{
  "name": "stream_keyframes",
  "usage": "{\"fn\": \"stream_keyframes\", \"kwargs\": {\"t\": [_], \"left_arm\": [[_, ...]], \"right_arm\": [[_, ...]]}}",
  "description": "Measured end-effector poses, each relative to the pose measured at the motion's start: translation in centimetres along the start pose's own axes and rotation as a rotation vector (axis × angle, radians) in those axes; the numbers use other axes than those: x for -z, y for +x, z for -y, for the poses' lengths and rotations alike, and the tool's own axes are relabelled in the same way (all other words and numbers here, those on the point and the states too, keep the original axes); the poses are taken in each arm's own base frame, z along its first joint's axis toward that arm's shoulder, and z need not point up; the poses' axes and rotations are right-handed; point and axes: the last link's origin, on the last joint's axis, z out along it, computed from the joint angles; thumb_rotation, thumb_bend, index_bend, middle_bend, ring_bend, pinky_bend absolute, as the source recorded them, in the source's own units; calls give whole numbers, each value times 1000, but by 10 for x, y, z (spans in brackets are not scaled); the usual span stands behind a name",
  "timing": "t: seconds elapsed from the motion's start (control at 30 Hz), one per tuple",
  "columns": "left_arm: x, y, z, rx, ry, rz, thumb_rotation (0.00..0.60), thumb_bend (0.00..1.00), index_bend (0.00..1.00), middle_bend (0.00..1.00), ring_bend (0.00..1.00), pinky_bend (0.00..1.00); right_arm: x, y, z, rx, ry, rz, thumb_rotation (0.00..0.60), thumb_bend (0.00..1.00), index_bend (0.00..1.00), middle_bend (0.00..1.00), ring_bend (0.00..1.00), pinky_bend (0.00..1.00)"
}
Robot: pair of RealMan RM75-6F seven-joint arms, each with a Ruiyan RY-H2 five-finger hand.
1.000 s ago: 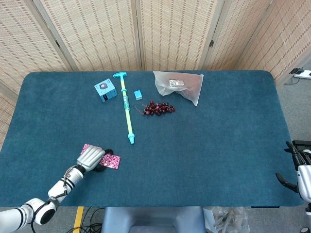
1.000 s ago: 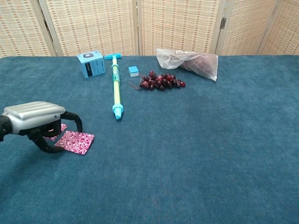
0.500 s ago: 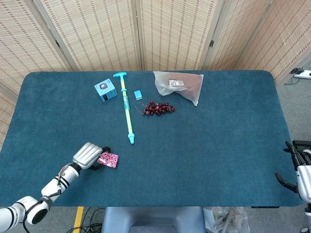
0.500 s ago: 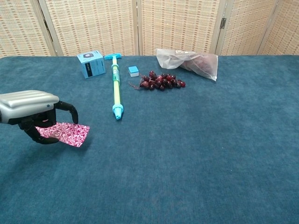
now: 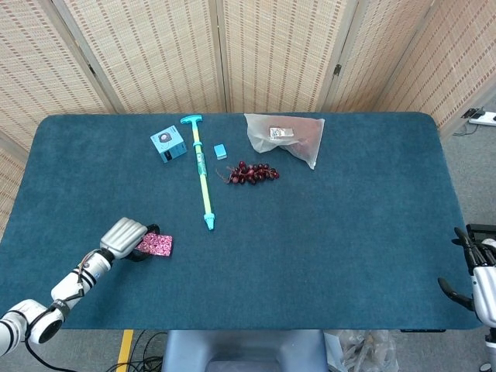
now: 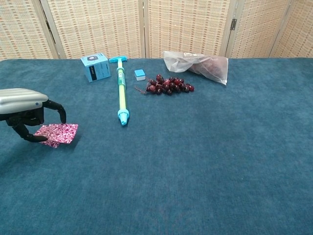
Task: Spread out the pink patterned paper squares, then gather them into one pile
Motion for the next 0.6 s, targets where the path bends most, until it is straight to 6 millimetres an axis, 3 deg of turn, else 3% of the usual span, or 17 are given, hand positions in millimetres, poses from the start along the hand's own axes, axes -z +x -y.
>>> {"fn": "stream_keyframes", "kwargs": {"t": [0.6], "left_arm": [[-2, -1, 29, -117, -58, 37, 571, 340, 374, 1000, 997, 1000]], "right_arm": [[2, 0, 2, 5, -7, -2, 600, 244, 0, 281, 238, 200]]}}
